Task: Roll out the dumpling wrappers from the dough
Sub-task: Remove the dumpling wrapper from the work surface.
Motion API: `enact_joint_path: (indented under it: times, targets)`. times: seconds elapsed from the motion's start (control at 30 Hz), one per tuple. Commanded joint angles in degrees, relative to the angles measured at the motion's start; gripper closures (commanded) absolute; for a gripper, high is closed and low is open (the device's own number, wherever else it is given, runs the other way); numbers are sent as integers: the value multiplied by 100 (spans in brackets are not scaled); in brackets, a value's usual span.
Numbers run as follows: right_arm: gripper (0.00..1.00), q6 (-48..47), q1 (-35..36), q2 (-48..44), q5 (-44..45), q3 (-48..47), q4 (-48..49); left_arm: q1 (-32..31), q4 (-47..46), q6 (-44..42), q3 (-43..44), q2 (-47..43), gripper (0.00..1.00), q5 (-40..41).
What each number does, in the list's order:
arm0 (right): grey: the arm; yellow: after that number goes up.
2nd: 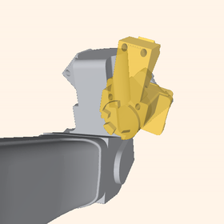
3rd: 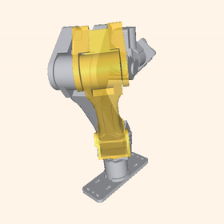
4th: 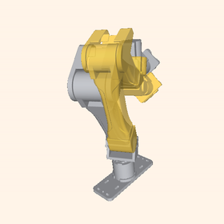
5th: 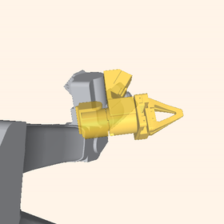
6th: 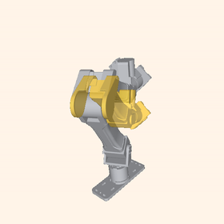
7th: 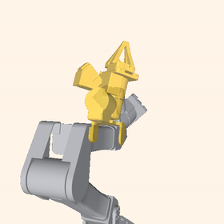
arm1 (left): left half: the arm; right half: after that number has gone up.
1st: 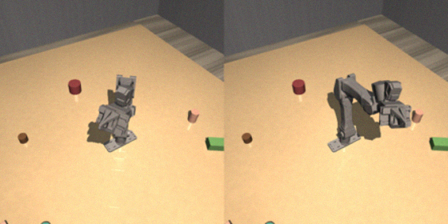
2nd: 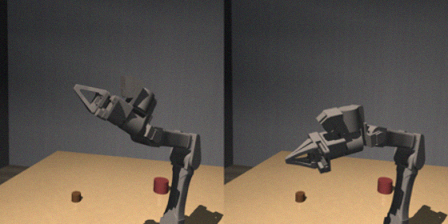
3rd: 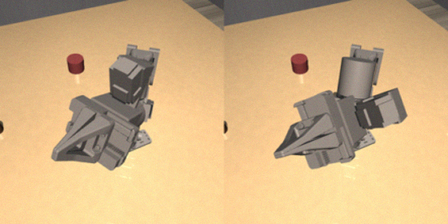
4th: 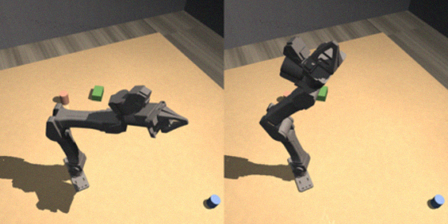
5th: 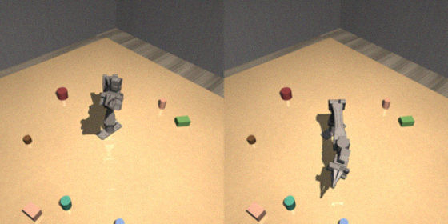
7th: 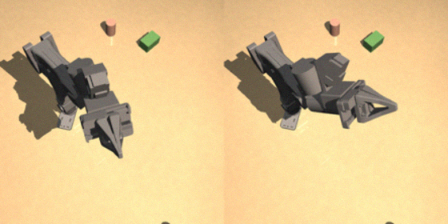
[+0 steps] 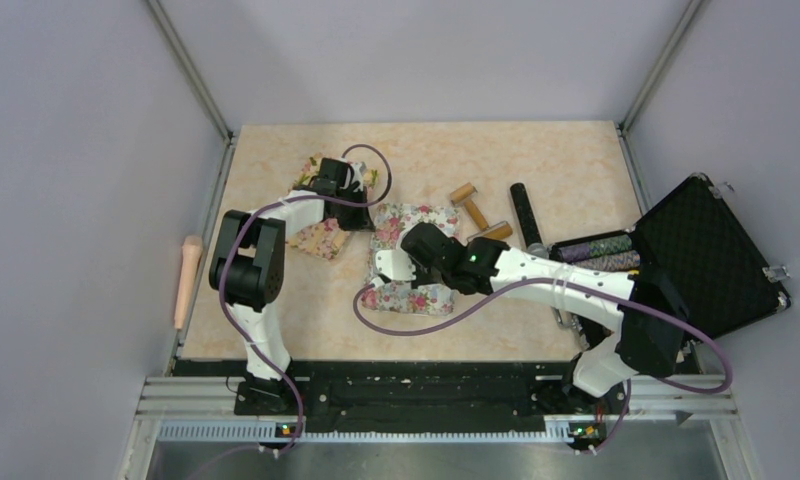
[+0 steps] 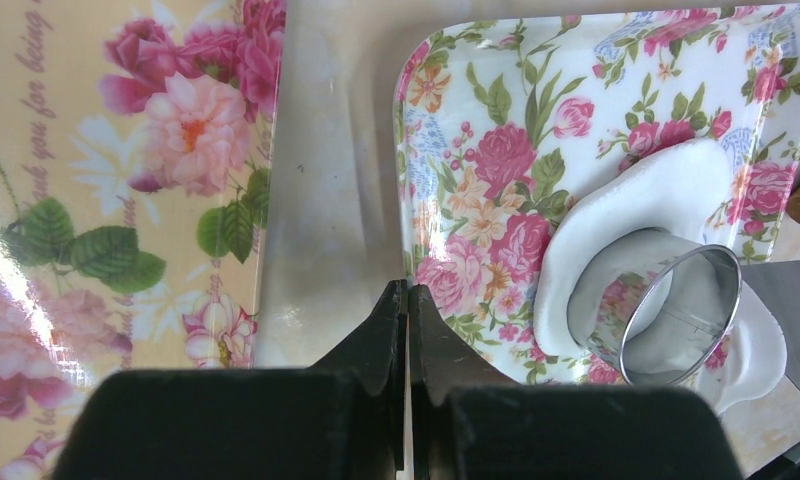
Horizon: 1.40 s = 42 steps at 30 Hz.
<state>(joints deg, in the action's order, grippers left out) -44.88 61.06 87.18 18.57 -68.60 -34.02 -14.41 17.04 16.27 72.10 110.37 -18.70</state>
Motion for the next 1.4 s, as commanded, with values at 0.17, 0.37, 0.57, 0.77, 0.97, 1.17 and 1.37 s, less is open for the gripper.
enact_joint_path:
  times: [0.17, 0.37, 0.57, 0.77, 0.97, 1.17, 1.37]
  targets:
    - [100, 291, -126, -72, 107, 117, 697, 35, -78, -180, -52, -284, 100, 64]
    - [100, 325, -230, 7, 140, 104, 1089, 35, -78, -186, -65, -267, 100, 51]
    - [100, 300, -330, 123, 253, 47, 1203, 37, -84, -203, -76, -273, 100, 27]
    - [100, 281, -388, 161, 156, -7, 1348, 35, -87, -203, -66, -226, 100, -33]
    - [100, 228, -492, 363, 75, -141, 1443, 27, -89, -211, -71, -181, 100, -81]
    - [100, 125, -608, 529, -49, -256, 1535, 27, -87, -221, -72, -171, 100, -120]
    - [100, 77, -682, 696, -189, -420, 1543, 18, -86, -232, -64, -137, 100, -151]
